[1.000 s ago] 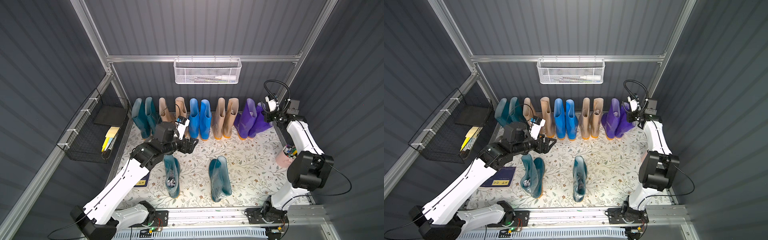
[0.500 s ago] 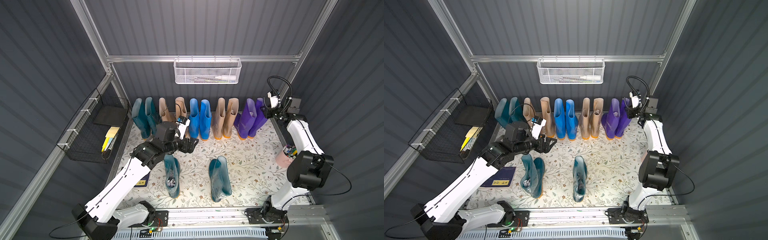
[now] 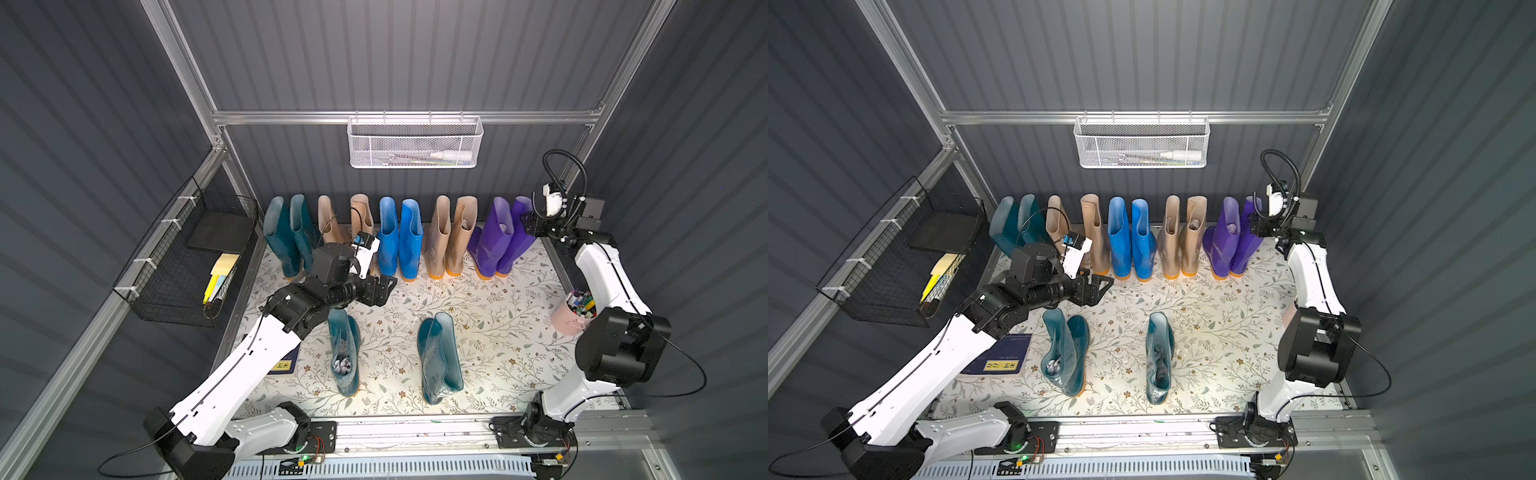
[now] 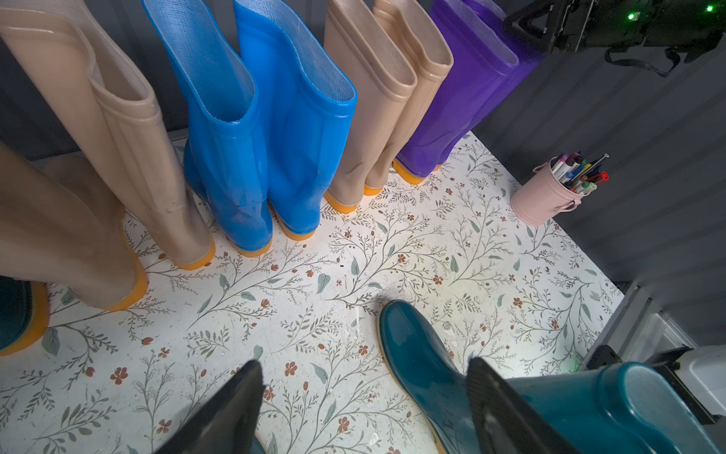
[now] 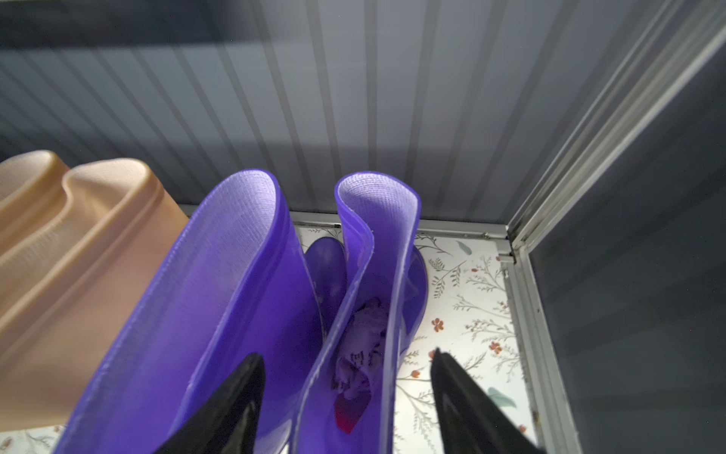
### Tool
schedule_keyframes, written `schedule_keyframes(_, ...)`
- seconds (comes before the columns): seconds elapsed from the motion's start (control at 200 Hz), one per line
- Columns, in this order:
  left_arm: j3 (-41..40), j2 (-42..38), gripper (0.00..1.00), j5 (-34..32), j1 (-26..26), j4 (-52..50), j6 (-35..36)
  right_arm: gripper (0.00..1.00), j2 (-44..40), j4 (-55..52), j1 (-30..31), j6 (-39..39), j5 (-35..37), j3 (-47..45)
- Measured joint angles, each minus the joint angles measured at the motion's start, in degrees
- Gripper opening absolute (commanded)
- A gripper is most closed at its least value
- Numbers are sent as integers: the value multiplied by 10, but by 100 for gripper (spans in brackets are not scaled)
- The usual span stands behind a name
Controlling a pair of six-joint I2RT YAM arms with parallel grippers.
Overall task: Match and arrange rain boots in pairs
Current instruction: Pair a pair of rain boots at the corner of the board.
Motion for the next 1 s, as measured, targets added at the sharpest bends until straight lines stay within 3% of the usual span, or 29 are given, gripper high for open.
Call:
schedule_keyframes(0.33, 0, 0, 83, 0, 0, 0, 0, 75, -17, 0, 3, 33, 14, -23)
schedule_keyframes(0.46, 0, -1, 83, 0, 0, 0, 0, 68, -15, 5, 8, 41, 15, -29)
schedule_keyframes(0.66, 0, -1, 83, 0, 0, 0, 0, 47, -1, 9, 14, 47, 12, -31)
schedule_keyframes(0.755, 0, -1, 83, 0, 0, 0, 0, 29, 3, 8, 14, 42, 13, -31)
schedule_keyframes(0.825, 0, -1, 83, 0, 0, 0, 0, 21, 5, 7, 14, 42, 14, -31)
schedule_keyframes(1.001, 0, -1, 83, 0, 0, 0, 0, 14, 9, 3, 14, 34, 17, -26)
